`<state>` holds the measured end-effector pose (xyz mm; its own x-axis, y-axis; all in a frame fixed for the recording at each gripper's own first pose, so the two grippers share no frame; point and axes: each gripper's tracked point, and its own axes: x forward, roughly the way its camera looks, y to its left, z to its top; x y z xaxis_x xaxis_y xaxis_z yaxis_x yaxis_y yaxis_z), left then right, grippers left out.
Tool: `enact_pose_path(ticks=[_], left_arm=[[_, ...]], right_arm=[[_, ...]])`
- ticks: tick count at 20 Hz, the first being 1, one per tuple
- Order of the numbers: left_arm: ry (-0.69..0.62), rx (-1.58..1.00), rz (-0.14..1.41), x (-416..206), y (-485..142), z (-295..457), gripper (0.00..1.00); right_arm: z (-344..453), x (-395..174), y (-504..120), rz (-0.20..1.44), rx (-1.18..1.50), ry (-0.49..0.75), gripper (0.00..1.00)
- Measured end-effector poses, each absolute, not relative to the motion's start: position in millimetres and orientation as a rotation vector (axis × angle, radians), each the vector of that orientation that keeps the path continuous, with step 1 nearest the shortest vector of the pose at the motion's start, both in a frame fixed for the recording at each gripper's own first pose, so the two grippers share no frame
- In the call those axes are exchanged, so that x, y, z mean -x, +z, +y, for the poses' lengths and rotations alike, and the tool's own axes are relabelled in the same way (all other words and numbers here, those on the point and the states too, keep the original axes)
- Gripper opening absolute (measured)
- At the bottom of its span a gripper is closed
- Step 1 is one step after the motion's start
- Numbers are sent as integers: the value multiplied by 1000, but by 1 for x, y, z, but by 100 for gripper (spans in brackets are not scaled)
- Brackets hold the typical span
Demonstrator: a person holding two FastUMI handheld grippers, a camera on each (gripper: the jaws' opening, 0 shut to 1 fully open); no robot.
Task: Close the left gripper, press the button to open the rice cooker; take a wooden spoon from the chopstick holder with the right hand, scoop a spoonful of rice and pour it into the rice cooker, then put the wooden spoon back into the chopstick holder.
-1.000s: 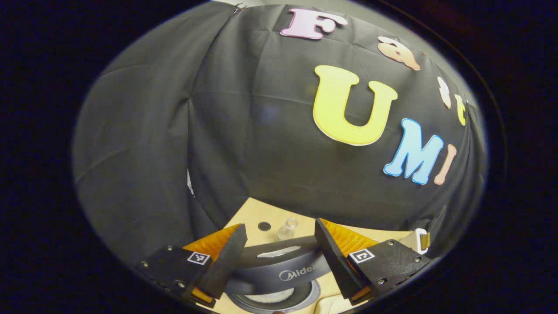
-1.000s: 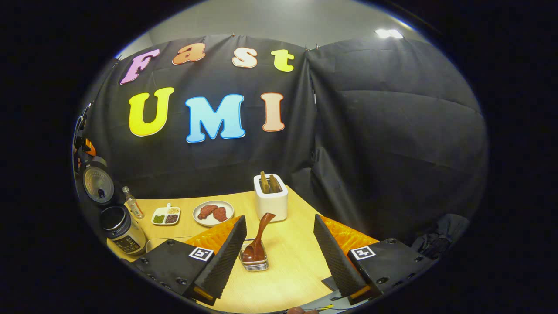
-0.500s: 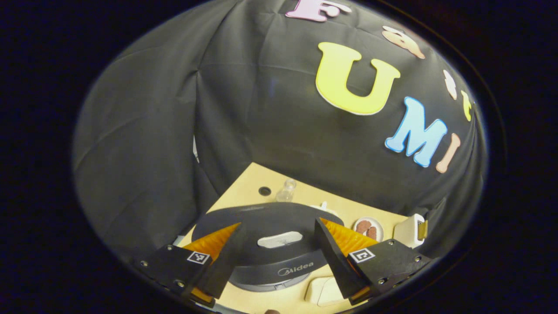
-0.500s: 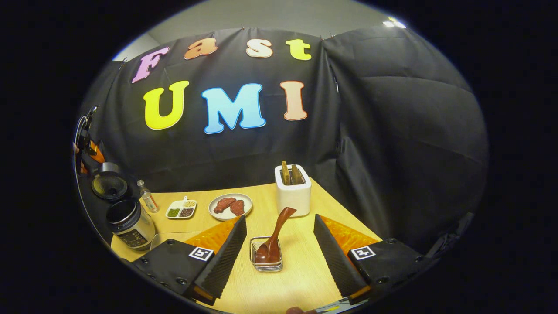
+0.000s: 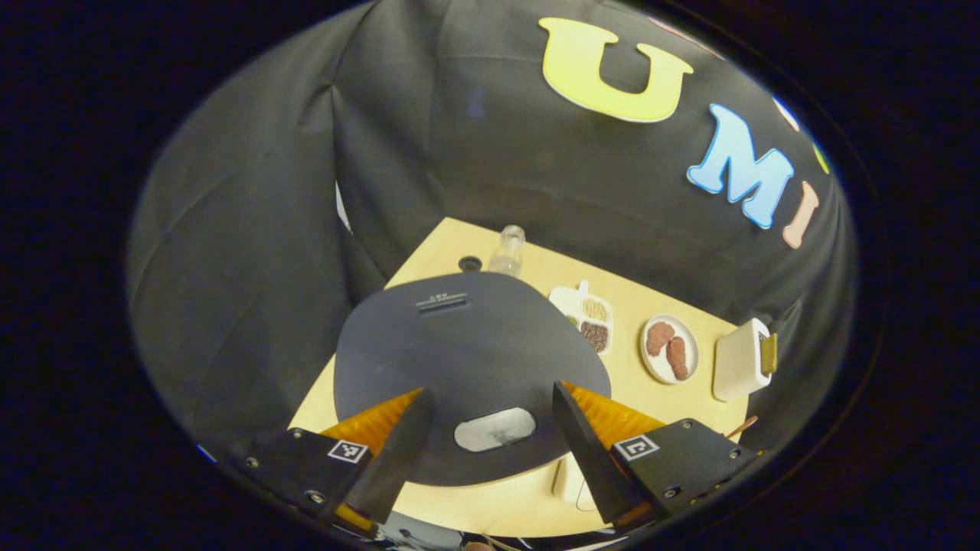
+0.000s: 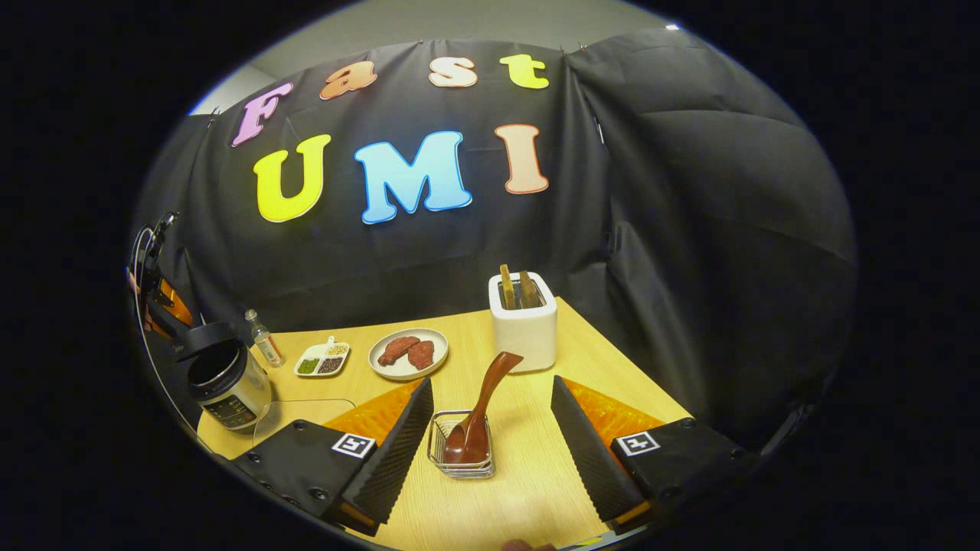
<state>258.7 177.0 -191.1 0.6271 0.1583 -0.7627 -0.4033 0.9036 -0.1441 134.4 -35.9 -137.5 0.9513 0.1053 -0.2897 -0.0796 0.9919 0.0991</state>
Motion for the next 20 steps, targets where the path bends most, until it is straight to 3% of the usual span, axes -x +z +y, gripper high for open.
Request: enact_pose_path(ticks=[8, 16, 20], left_arm=[[374, 434, 912, -247, -239, 181, 99], [383, 176, 938, -245, -250, 174, 99], [390, 200, 915, -251, -254, 166, 98]], right_arm=[[-55, -135, -148, 324, -81, 84, 98], [-60, -128, -159, 355, -67, 85, 98], [-69, -120, -165, 376, -74, 72, 98]])
